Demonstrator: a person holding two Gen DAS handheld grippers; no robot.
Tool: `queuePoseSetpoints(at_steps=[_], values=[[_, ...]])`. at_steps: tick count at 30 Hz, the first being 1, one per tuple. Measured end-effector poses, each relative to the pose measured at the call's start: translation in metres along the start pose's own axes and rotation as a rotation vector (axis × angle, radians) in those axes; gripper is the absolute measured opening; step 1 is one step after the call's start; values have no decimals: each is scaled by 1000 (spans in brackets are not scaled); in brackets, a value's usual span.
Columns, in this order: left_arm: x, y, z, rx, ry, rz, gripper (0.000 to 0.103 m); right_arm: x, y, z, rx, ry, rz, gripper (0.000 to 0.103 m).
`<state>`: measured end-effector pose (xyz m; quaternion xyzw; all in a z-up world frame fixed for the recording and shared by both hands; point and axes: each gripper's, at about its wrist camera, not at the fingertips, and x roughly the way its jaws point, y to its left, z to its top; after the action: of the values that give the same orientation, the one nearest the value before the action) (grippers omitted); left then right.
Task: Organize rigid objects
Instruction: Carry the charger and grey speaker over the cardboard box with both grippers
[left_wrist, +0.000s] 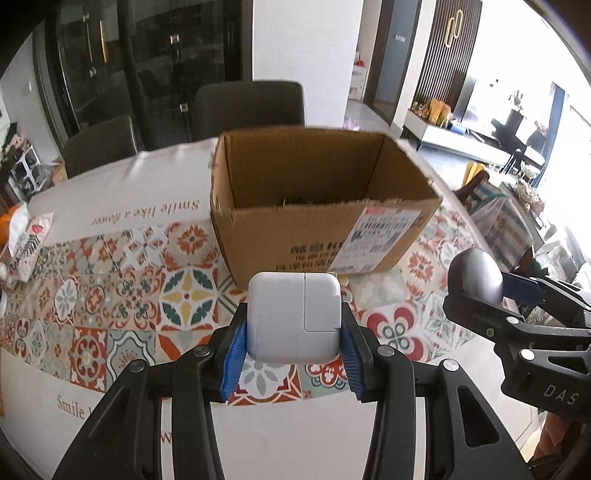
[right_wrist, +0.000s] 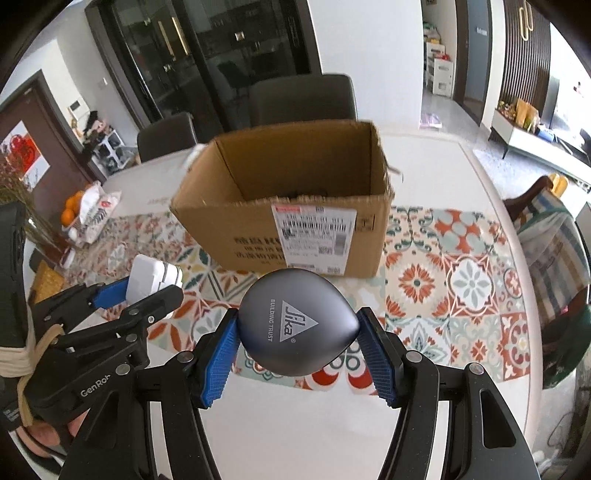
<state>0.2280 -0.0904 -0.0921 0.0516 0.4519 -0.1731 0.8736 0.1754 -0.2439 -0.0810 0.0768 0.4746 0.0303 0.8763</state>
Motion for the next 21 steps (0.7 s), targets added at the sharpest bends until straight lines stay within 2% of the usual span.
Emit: queuePoseSetpoints(at_steps=[21], values=[[-40,-2,47,36,-168,28,45,-38,11,43,-27,-173,20,63]])
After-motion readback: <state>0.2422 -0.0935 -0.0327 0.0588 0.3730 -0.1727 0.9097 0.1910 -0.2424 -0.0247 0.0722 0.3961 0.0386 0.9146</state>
